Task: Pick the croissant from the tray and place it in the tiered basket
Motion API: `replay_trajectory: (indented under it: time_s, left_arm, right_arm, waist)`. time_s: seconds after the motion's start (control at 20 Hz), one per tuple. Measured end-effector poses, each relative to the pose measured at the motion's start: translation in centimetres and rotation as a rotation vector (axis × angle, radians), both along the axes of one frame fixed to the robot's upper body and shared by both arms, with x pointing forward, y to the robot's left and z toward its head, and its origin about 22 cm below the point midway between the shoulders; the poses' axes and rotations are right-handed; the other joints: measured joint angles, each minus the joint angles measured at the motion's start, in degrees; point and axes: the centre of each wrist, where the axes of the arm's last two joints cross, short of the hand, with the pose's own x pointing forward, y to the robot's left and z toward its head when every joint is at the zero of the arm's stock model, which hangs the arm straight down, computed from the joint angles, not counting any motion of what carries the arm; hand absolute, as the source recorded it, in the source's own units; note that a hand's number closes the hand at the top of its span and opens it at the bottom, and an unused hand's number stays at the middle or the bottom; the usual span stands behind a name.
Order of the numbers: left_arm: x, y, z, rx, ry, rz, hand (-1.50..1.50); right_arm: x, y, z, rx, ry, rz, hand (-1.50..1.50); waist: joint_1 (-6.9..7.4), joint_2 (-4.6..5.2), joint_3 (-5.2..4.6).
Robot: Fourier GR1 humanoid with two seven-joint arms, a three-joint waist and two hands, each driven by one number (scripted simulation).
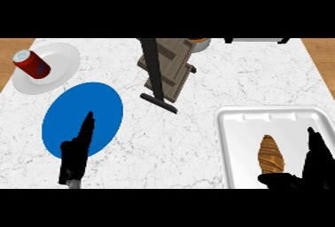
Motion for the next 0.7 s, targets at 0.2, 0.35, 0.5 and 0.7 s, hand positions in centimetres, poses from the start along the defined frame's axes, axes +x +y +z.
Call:
replay_trajectory:
  time_s: [0.2,0.35,0.5,0.7]
  left_arm:
    - [-0.2,0.2,0.3,0.005,0.001,0.011,0.0]
    - [0.0,-0.2,0.4,0.004,0.004,0.015,0.0]
    - [0.1,-0.2,0.1,0.008,0.001,0.016,0.0]
    - [0.1,-0.2,0.3,0.01,0.002,0.017,0.0]
  right_arm:
    - [1.1,0.1,-0.8,0.009,0.051,0.003,-1.5]
    - [1.6,0.2,-2.0,0.018,0.119,-0.004,-1.5]
    - [2.2,0.3,-2.1,0.035,0.156,-0.006,-1.5]
    - [2.9,0.4,-2.5,0.05,0.193,-0.006,-1.5]
  waist:
    - [-0.2,-0.03,-0.02]
    - [-0.27,0.01,-0.02]
    - [-0.4,0.0,-0.02]
    - [-0.47,-0.05,-0.04]
